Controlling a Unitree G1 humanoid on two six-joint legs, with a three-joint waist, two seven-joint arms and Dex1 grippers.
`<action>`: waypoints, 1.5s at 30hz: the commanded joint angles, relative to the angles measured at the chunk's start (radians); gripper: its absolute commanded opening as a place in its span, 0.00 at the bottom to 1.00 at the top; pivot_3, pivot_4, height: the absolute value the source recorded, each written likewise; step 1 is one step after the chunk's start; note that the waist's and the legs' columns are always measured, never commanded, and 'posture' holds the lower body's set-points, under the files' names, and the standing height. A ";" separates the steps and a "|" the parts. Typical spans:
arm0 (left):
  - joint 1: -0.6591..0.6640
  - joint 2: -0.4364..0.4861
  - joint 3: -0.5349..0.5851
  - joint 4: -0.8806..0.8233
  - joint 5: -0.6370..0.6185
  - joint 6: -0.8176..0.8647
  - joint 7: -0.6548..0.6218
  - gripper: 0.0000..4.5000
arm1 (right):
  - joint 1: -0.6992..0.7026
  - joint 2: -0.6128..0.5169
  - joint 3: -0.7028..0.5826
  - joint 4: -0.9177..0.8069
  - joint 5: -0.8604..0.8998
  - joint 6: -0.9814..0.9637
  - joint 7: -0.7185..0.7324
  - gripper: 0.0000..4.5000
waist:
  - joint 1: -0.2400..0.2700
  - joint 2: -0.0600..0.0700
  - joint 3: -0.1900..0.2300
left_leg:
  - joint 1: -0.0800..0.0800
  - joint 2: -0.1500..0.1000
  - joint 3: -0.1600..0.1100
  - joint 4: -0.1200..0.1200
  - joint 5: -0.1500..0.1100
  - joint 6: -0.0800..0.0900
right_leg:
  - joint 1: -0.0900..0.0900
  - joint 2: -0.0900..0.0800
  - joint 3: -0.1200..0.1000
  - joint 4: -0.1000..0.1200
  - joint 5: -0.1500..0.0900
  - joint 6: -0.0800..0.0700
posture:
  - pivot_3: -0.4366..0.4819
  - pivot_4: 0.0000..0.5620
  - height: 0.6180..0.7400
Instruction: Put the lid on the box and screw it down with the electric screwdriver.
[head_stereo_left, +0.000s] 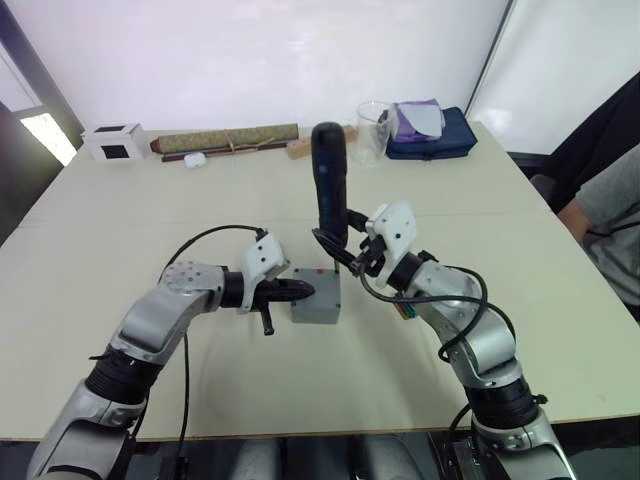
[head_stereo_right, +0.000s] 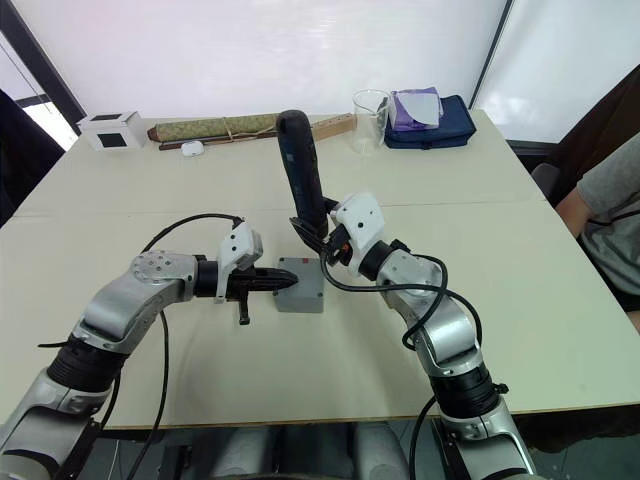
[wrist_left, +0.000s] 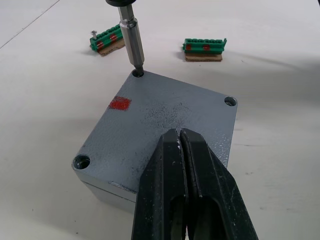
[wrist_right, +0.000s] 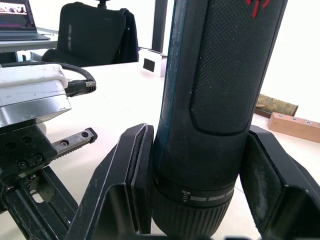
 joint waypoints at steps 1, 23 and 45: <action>0.015 -0.001 -0.017 0.008 0.019 0.007 0.000 0.00 | 0.061 -0.005 0.034 0.061 -0.028 0.034 -0.001 0.45 | 0.000 0.000 -0.001 | 0.000 0.000 0.000 0.000 0.000 0.000 | 0.000 0.000 0.000 0.000 0.000 0.000 | 0.48 0.27 1.00; 0.016 0.000 -0.026 0.014 0.033 -0.005 -0.009 0.00 | 0.100 -0.028 0.049 0.046 -0.059 0.001 0.011 0.45 | 0.001 -0.001 -0.007 | 0.001 0.000 0.000 -0.006 0.000 0.000 | 0.002 0.000 0.000 -0.008 -0.001 0.000 | 0.48 0.27 1.00; 0.017 -0.014 -0.029 0.041 0.046 -0.015 -0.006 0.00 | -0.054 -0.105 -0.043 -0.056 0.066 0.034 0.165 0.45 | 0.003 0.000 -0.006 | 0.002 0.000 0.000 -0.010 0.000 0.000 | 0.002 -0.001 0.000 -0.011 -0.003 0.002 | 0.48 0.27 1.00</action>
